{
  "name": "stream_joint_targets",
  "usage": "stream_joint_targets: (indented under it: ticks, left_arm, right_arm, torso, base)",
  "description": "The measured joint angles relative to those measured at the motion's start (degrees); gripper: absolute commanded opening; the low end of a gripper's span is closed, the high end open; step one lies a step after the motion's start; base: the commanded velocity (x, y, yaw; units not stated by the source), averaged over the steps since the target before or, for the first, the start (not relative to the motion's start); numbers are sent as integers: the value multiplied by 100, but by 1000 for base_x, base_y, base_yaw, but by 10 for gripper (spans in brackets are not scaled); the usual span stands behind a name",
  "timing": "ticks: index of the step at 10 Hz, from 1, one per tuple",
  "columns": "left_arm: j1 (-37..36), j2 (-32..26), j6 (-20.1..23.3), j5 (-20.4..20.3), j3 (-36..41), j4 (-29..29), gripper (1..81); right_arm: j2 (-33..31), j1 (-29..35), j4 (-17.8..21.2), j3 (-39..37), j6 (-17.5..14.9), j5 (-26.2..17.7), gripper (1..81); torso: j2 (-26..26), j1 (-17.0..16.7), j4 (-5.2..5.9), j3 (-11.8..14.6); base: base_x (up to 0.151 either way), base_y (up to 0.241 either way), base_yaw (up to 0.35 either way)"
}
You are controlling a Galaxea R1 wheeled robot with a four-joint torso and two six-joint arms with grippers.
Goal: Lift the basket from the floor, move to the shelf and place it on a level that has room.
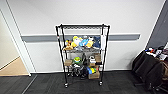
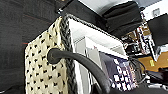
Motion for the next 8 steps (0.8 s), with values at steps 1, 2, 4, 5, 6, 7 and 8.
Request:
stream_joint_targets:
  ticks: [1,2,4,5,6,7,8]
  left_arm:
    - [0,0,0,-16,-2,0,10]
    - [0,4,0,-17,-2,0,10]
    - [0,1,0,-20,-5,0,10]
    - [2,1,0,-17,-5,0,10]
    - [33,0,0,9,-5,0,10]
    - [20,1,-2,6,-5,0,10]
    - [9,0,-2,-5,-7,0,10]
  right_arm:
    - [-26,2,2,46,0,63,10]
    - [-50,2,2,46,-2,96,10]
    - [-39,2,2,46,-2,96,10]
    - [-44,0,2,46,-2,96,10]
    - [-44,-54,0,46,-6,83,10]
    - [-41,-63,2,46,-5,60,10]
    - [-28,-43,2,44,-5,85,10]
  torso:
    - [0,0,0,0]
    - [0,0,0,0]
    - [0,0,0,0]
    - [0,-2,0,0]
    - [-7,-13,0,2]
    - [-9,-15,0,2]
    - [-5,-13,0,2]
  base:
    - [0,0,0]
    - [0,0,0]
    - [32,0,0]
    - [76,0,0]
    - [86,0,0]
    - [88,0,0]
    - [89,0,0]
